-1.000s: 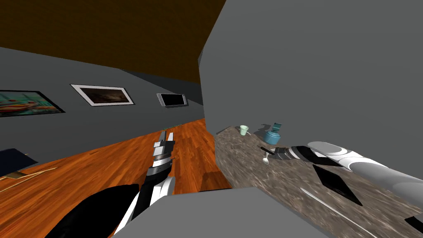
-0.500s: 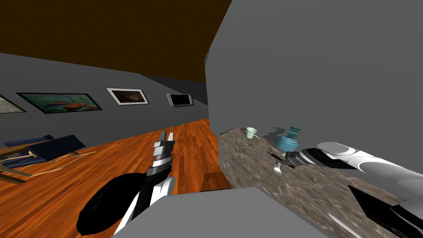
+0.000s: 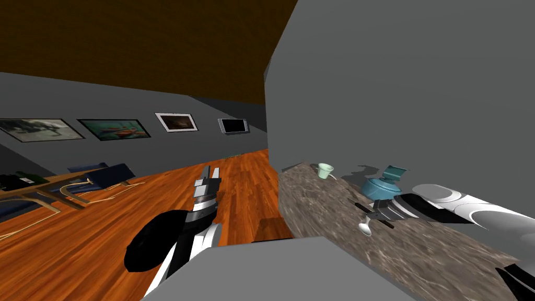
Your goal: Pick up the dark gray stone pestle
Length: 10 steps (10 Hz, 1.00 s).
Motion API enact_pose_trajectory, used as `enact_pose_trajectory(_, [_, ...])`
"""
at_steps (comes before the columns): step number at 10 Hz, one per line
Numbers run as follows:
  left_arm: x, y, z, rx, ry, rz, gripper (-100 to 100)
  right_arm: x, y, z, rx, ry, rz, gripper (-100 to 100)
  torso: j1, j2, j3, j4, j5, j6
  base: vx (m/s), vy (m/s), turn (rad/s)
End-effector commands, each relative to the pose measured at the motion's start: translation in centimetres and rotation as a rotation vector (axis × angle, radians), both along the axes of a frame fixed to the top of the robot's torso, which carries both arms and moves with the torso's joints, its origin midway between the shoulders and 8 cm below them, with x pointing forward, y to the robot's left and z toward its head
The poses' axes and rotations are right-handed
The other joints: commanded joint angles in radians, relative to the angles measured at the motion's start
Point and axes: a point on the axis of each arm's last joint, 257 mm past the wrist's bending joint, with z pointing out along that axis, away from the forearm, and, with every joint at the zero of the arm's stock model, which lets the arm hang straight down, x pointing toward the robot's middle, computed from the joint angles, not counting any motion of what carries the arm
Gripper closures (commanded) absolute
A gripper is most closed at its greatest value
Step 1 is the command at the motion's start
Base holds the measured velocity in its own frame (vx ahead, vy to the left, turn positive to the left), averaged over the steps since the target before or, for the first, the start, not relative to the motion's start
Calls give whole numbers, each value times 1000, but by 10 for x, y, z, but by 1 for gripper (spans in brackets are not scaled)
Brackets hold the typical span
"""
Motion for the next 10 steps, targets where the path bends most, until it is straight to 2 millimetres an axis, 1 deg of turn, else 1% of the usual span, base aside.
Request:
enact_pose_trajectory(1, [0,0,0,0,0,0,0,-21,-8,-3,-4,50,-22,-100,0,0,0,0,0,0,29,-27,213])
enact_pose_trajectory(2, [0,0,0,0,0,0,0,-20,-9,-2,-4,45,-26,-100,0,-1,0,0,0,0,23,-25,82])
enact_pose_trajectory(3, [0,0,0,0,0,0,0,-40,-12,-9,-2,95,-42,-100,0,0,0,0,0,1,24,-25,147])
enact_pose_trajectory(4, [0,0,0,0,0,0,0,-28,-9,-7,-3,70,-33,-100,0,0,0,0,0,0,12,-15,46])
enact_pose_trajectory(5, [0,0,0,0,0,0,0,-30,-10,-8,-2,75,-35,0,0,1,0,0,0,1,0,0,0])
enact_pose_trajectory(6, [0,0,0,0,0,0,0,-41,-15,-13,2,73,-84,-100,1,1,1,0,0,1,-70,-21,381])
enact_pose_trajectory(7, [0,0,0,0,0,0,0,-47,-18,-15,4,73,-108,-100,0,4,2,1,0,-1,-122,-34,401])
enact_pose_trajectory(8, [0,0,0,0,0,0,0,-47,-18,-15,4,73,-108,-100,0,8,4,2,0,0,-98,-25,46])
enact_pose_trajectory(9, [0,0,0,0,0,0,0,-53,-21,-18,5,73,-133,-100,0,8,5,2,0,2,-81,-13,87])
enact_pose_trajectory(10, [0,0,0,0,0,0,0,-59,-24,-20,7,73,-158,-100,0,7,4,2,0,1,-89,-10,283])
